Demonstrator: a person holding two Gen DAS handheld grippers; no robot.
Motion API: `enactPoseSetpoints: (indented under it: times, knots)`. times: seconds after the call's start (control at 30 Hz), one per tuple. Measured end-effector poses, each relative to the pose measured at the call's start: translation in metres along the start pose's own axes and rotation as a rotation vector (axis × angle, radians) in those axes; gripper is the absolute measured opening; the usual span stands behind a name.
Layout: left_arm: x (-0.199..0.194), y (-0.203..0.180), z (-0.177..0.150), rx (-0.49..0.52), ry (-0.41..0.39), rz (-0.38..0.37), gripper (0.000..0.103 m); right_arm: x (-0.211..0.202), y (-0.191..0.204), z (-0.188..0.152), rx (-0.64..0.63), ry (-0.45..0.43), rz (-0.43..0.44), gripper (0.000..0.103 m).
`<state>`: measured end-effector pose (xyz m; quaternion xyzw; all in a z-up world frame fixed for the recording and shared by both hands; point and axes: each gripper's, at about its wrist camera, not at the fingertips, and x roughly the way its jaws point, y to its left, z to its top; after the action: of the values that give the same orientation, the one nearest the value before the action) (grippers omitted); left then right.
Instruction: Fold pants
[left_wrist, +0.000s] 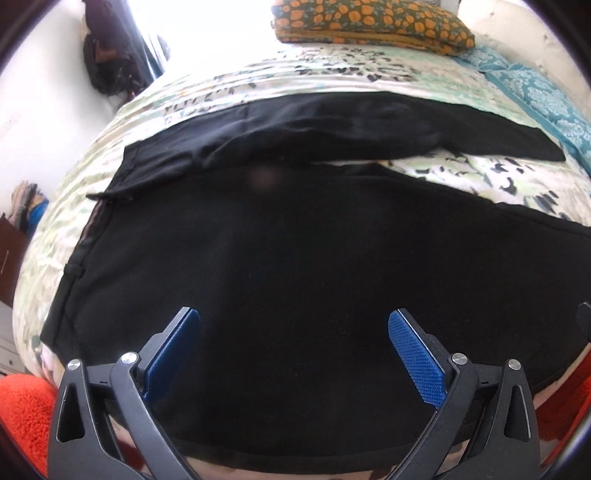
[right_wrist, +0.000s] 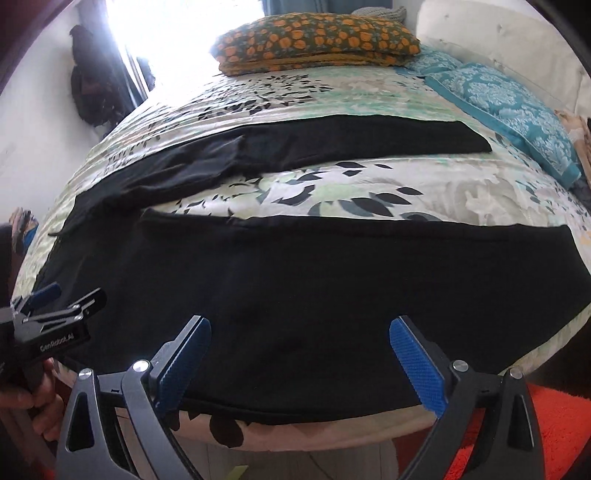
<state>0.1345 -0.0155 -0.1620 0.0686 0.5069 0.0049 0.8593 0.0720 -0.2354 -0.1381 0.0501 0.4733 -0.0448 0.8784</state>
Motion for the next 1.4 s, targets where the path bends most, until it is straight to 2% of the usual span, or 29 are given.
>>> enactPoseSetpoints:
  times: [0.07, 0.1, 0.23, 0.3, 0.47, 0.63, 1.03, 1.4]
  knots:
    - [0.013, 0.010, -0.009, -0.044, 0.051, -0.016, 0.103, 0.008, 0.013, -0.003, -0.075, -0.002, -0.044, 0.097]
    - [0.012, 0.014, -0.011, -0.060, 0.036, -0.034, 0.103, 0.014, 0.016, -0.004, -0.102, 0.001, -0.060, 0.097]
    - [0.012, 0.012, -0.014, -0.006, 0.019, -0.038, 0.103, 0.038, 0.012, -0.010, -0.110, 0.053, -0.090, 0.097]
    - [0.014, 0.016, -0.015, -0.014, 0.020, -0.061, 0.103, 0.046, 0.006, -0.015, -0.081, 0.080, -0.072, 0.103]
    - [0.014, 0.012, -0.016, 0.004, 0.015, -0.053, 0.103, 0.052, -0.003, -0.018, -0.036, 0.064, -0.025, 0.103]
    - [0.016, 0.011, -0.018, 0.018, -0.001, -0.040, 0.103, 0.053, -0.002, -0.019, -0.036, 0.059, -0.020, 0.103]
    - [0.019, 0.010, -0.013, 0.029, 0.059, -0.038, 0.103, 0.054, -0.003, -0.018, -0.039, 0.066, -0.012, 0.103]
    - [0.019, 0.008, -0.014, 0.037, 0.055, -0.039, 0.103, 0.054, -0.002, -0.018, -0.041, 0.066, -0.013, 0.103]
